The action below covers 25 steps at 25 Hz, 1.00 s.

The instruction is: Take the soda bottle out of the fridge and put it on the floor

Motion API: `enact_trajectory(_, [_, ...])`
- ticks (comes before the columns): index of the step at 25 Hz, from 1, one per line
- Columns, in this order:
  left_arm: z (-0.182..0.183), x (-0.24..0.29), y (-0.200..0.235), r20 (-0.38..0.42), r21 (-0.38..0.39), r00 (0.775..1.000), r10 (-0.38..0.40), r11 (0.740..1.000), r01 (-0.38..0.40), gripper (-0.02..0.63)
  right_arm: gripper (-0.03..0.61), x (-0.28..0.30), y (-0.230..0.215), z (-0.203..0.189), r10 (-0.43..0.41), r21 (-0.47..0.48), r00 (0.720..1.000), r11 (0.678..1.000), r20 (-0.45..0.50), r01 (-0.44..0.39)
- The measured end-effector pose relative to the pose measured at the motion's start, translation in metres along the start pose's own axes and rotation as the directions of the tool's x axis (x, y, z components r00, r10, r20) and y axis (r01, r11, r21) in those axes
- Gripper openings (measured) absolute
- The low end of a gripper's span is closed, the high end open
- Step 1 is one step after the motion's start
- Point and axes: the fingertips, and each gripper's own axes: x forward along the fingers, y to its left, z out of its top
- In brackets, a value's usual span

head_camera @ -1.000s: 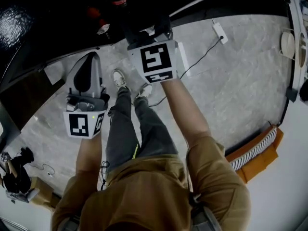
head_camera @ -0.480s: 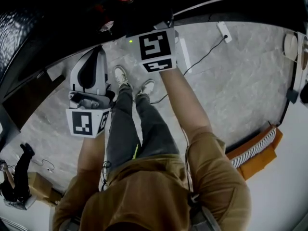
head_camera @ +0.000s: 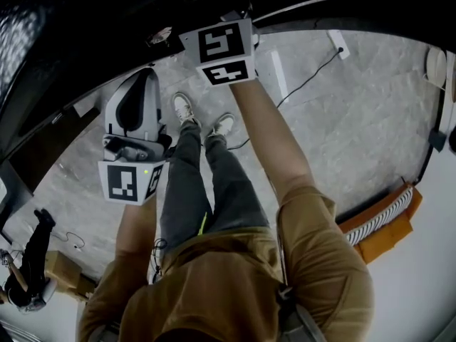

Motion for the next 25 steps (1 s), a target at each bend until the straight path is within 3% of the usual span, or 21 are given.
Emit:
enact_trajectory(11, [-0.009,0.000,-0.001,-0.011,-0.032,1.000,-0.005,0.999,0.005,0.002,0.299,0.025,0.005,0.005,0.032,-0.012,1.000,0.999,0.002,-0.032])
enact_trajectory(25, [-0.014,-0.002,0.006,-0.019,-0.036,1.000,-0.020,0.999,0.019,0.002,0.299,0.026,0.004,-0.002,0.000,0.021,1.000,1.000,0.015,0.000])
